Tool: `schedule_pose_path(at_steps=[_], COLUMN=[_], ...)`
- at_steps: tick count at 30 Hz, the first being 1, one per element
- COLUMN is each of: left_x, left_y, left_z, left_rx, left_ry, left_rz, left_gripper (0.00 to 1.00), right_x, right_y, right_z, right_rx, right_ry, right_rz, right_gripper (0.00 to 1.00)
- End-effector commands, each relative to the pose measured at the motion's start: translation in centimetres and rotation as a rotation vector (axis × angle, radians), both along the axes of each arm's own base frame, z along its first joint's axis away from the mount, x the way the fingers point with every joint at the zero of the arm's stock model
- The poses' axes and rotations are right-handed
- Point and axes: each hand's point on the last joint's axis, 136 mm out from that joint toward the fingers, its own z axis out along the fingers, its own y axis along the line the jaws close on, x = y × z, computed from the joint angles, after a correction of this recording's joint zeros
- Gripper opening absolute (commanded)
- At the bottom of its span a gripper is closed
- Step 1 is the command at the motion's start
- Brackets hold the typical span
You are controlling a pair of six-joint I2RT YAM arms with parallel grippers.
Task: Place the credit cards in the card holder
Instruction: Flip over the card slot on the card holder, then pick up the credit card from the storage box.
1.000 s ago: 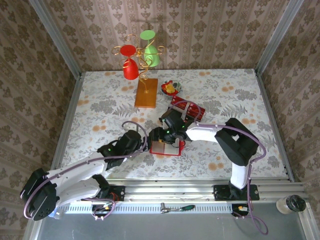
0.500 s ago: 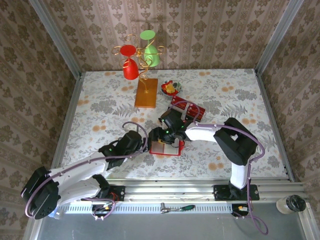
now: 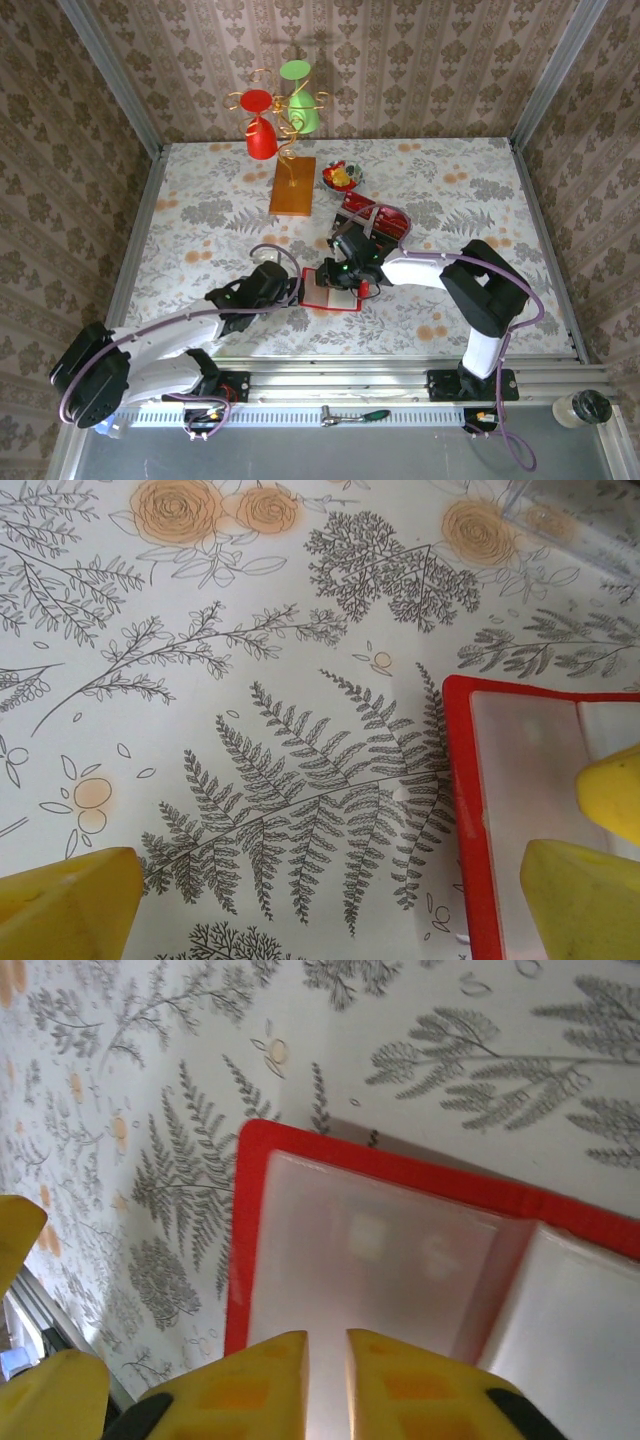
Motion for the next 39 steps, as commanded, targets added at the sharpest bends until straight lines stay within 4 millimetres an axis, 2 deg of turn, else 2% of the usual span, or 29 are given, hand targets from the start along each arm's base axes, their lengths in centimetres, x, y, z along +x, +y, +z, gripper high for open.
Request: schedule_pose_path(at_steps=[1,4,8,11,14,16,19,23,30,39], left_x=[0.6,0.8,1.0,1.1,1.2,1.1,1.2,1.2,1.1,1.0], left_y=[-0.8,-1.2,-1.8,-2.2,-2.5,-2.8,-3.1,-3.5,-3.8,-3.7], left_z=[0.6,0.5,0.6,0.5,0.4,0.3,0.2,-0.1,-0.6,-0.7], left_rx=[-0.019,-0.012,-0.009,-0.004,0.005,0.009,0.015,0.022,0.03,0.029], left_ry=[-0.005,0.0,0.002,0.004,0.007,0.01,0.01,0.016,0.026,0.029], left_rz=[-0.008,-0.019,-0.034,-0.044,-0.051,-0.058,-0.063,-0.07,-0.073,-0.068], left_gripper=[0.99,0.99,1.0,1.0,1.0,1.0,1.0,1.0,1.0,1.0], right_x=[-0.1,0.0,0.7,1.6,2.7,3.5,4.4,5.3,6.8,8.0], right_y=[-0.7,-0.9,-2.5,-4.9,-8.4,-11.1,-14.3,-16.7,-17.7,-17.1], right_z=[0.1,0.9,3.0,4.6,6.1,6.8,7.7,7.7,6.7,5.0], right_rx=[-0.014,-0.007,-0.017,-0.078,-0.187,-0.287,-0.438,-0.618,-0.771,-0.846], right_ry=[-0.005,-0.019,-0.059,-0.106,-0.164,-0.201,-0.245,-0.275,-0.277,-0.257], right_rz=[-0.007,-0.003,-0.011,-0.024,-0.045,-0.062,-0.058,-0.015,0.051,0.121], right_gripper=[0.13,0.12,0.15,0.23,0.38,0.42,0.46,0.46,0.44,0.36])
